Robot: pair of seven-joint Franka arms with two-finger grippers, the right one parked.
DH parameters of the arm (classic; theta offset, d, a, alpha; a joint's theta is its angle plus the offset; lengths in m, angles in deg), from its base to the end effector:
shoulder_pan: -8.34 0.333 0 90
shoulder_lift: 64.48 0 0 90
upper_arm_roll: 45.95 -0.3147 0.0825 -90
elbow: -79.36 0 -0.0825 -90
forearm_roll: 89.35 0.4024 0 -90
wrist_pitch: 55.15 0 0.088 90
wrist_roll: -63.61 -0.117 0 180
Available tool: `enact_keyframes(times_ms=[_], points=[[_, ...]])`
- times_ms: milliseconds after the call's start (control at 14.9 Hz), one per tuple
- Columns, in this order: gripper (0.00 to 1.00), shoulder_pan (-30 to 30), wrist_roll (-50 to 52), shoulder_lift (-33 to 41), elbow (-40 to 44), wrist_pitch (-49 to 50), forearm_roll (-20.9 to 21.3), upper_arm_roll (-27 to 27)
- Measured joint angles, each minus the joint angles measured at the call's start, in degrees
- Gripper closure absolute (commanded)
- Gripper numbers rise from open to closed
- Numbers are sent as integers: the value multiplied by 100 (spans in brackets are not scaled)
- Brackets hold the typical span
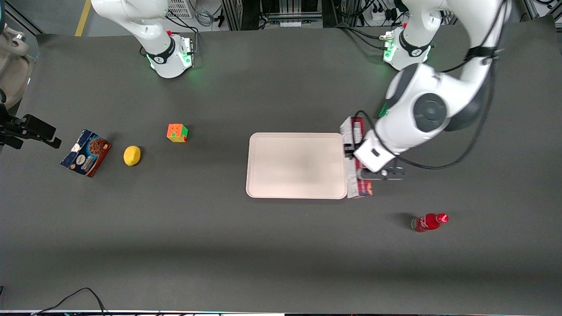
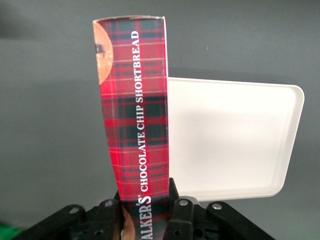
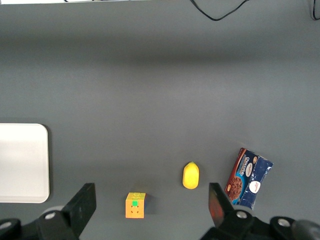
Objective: Place red cookie box on tray
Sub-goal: 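Carry the held box with the left gripper over the white tray, then lower the box onto the tray and open the left gripper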
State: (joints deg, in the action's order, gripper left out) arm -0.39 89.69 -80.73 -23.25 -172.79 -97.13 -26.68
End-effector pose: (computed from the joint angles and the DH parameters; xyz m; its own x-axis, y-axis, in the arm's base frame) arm 0.5711 -0.2990 0.3821 0.9938 0.0322 -0.1067 0.0514 -0.9819 0.1822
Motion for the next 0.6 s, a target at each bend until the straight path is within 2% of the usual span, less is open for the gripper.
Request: enact_keyframes(times_ms=[336,604], points=[[91,-104,414,-12,-1591,-2158,507,344],[91,-157,636,-73,-2096,-2661,705,346]])
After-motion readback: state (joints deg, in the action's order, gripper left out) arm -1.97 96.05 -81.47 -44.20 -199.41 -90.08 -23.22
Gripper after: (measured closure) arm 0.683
